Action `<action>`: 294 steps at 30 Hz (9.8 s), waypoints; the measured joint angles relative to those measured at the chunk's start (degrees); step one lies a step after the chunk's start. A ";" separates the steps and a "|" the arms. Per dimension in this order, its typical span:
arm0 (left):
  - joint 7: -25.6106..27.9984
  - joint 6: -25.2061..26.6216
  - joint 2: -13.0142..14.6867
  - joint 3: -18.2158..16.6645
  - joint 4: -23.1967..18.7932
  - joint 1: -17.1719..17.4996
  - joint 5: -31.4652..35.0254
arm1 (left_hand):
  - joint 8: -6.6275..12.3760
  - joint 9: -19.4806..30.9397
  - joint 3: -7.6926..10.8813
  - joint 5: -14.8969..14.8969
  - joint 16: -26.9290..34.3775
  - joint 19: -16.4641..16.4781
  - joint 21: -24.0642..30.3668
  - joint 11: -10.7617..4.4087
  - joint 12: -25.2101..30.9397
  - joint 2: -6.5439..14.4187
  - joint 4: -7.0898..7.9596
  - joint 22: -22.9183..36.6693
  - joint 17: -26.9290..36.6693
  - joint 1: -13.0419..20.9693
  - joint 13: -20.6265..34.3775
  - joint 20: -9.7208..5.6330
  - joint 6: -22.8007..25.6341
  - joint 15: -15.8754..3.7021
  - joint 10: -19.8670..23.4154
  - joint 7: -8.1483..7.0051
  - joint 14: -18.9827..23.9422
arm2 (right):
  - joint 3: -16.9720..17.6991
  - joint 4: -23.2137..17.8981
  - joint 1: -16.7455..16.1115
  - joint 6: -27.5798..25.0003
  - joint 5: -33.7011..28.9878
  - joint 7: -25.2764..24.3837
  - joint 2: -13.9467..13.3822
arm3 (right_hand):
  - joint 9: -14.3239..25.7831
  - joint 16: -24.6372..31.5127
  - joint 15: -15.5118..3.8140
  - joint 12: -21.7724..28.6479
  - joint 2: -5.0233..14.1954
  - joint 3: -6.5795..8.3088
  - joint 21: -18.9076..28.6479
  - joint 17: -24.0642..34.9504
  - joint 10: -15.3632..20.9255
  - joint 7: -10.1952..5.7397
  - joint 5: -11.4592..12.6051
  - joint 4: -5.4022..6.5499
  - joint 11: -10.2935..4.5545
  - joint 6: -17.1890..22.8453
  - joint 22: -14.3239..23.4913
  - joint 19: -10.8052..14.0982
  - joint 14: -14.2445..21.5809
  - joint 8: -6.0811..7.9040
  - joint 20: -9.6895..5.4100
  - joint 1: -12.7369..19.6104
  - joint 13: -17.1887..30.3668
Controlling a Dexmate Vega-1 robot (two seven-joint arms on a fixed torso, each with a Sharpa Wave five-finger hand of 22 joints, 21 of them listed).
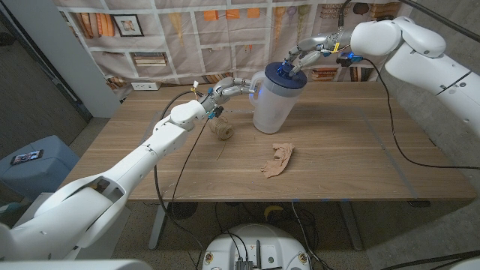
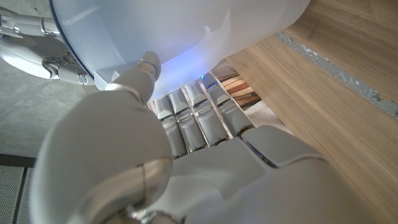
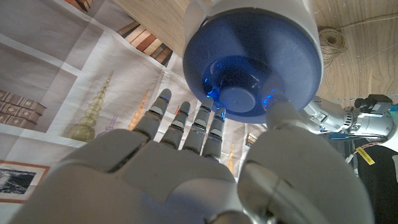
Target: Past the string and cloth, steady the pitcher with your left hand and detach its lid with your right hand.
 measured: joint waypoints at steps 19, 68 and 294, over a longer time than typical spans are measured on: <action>0.36 0.50 0.42 -0.01 -1.32 0.86 -0.01 | 0.11 -0.02 -0.16 -0.09 0.28 0.21 0.00 0.10 0.37 0.00 0.16 0.00 0.33 0.00 -0.08 0.20 0.00 0.31 0.52 0.00 0.49 | -0.29 -1.16 -0.11 -0.77 -1.99 0.15 -0.13 | 0.01 1.17 -0.21 0.22 -0.38 -0.24 0.00 -0.01 2.71 -1.63 -2.81 -0.58 -2.09 1.70 0.00 0.92 1.84 0.90 -0.52 3.10 0.27; 1.24 0.71 0.61 -0.45 -2.55 1.73 -0.35 | 0.08 0.25 -0.39 0.20 0.02 0.21 0.00 0.00 -0.01 0.00 0.39 0.00 0.31 0.00 0.34 0.20 0.02 0.48 0.62 0.02 0.94 | 1.55 -3.95 -3.63 -0.76 -4.67 -3.68 -0.69 | 0.40 6.71 -0.31 2.15 -0.45 -3.77 0.00 1.59 18.16 -3.88 -4.66 0.25 -4.80 14.75 0.00 4.40 10.54 8.89 -2.35 7.67 1.59; 2.87 1.04 1.37 -1.21 -3.30 4.33 -1.24 | -0.13 0.22 -0.40 0.46 -0.28 0.21 0.00 -0.62 -0.30 0.00 0.40 0.00 0.02 0.00 0.24 0.20 -0.17 -0.03 0.01 0.20 0.57 | 6.36 -6.31 -3.82 -2.83 2.79 -8.65 -3.25 | -0.17 13.03 -0.52 0.38 4.38 -9.35 0.00 4.37 30.08 -0.74 -3.97 0.61 -5.11 22.21 0.00 7.45 15.85 12.87 -5.00 11.30 2.63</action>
